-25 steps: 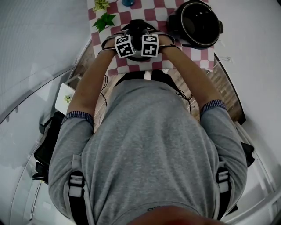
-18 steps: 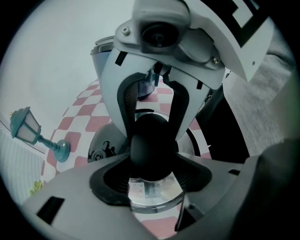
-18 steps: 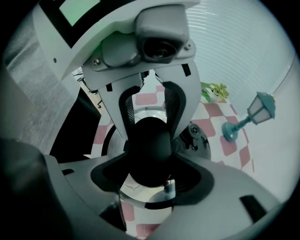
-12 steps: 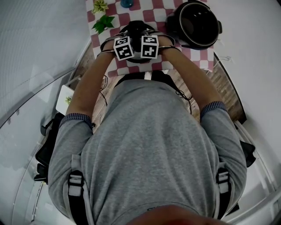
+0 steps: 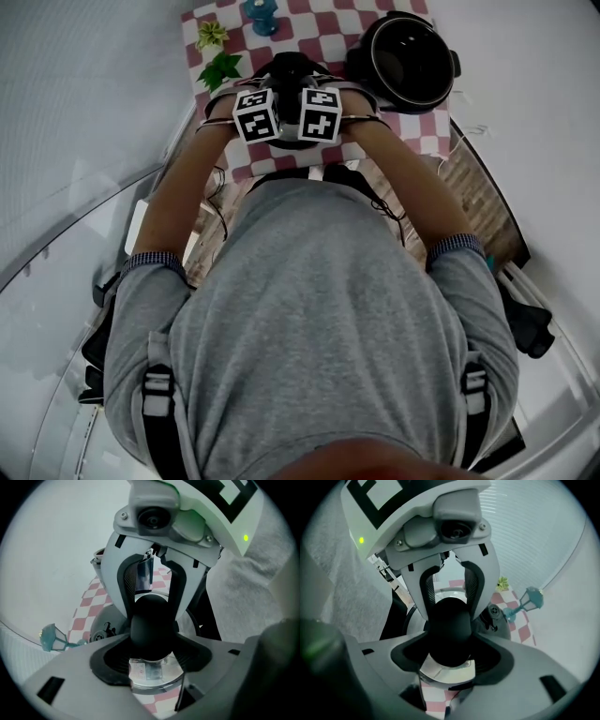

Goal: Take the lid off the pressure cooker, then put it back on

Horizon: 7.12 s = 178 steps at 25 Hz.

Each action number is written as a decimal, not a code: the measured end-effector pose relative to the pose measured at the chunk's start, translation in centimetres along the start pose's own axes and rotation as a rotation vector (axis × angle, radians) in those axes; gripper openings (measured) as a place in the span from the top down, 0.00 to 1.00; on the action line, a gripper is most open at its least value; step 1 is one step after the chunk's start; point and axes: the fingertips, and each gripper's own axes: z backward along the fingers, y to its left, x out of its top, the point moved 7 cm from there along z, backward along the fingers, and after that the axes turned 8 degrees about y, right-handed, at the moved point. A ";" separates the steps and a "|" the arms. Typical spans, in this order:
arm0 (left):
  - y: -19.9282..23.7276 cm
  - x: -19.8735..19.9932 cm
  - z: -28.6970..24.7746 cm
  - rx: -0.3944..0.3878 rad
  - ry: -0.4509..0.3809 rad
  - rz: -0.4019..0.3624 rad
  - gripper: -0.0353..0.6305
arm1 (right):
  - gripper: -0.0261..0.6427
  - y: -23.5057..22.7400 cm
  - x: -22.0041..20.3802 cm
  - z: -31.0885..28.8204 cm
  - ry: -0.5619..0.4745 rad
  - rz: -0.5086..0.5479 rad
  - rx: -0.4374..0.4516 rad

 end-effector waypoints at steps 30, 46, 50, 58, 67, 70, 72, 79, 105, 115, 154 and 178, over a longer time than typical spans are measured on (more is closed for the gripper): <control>4.4 13.7 10.7 0.114 0.006 -0.188 0.50 | 0.53 -4.3 -6.7 15.8 -0.065 -0.103 -0.194; 7.9 23.5 7.7 0.052 -0.005 -0.366 0.50 | 0.53 -7.1 -16.4 17.9 -0.050 -0.286 -0.233; 8.8 25.4 6.5 0.031 -0.011 -0.396 0.50 | 0.53 -7.9 -18.7 17.8 -0.048 -0.322 -0.231; 10.4 27.9 3.8 -0.025 -0.003 -0.423 0.50 | 0.53 -9.4 -21.9 16.6 -0.050 -0.373 -0.193; 12.1 28.6 1.7 -0.095 0.000 -0.414 0.50 | 0.53 -10.8 -23.7 15.2 -0.086 -0.409 -0.126; 12.4 28.6 1.4 -0.114 0.003 -0.411 0.50 | 0.53 -11.2 -23.9 15.0 -0.099 -0.419 -0.105; 12.4 28.6 1.1 -0.119 0.009 -0.414 0.50 | 0.53 -11.3 -23.9 14.7 -0.102 -0.422 -0.090; 12.5 28.5 1.2 -0.130 -0.014 -0.401 0.50 | 0.52 -11.4 -23.8 14.6 -0.071 -0.403 -0.060; 12.4 28.6 0.3 -0.163 -0.053 -0.358 0.50 | 0.52 -11.7 -24.3 13.8 -0.047 -0.380 0.004; 12.6 28.5 0.0 -0.167 -0.036 -0.283 0.50 | 0.52 -11.8 -24.1 13.4 -0.044 -0.316 0.033; 12.0 28.6 0.0 -0.002 -0.026 0.233 0.49 | 0.48 -13.1 -23.4 12.7 0.038 0.268 0.176; 10.4 26.9 1.3 0.171 -0.133 0.346 0.45 | 0.44 -12.5 -24.5 15.0 -0.057 0.300 0.003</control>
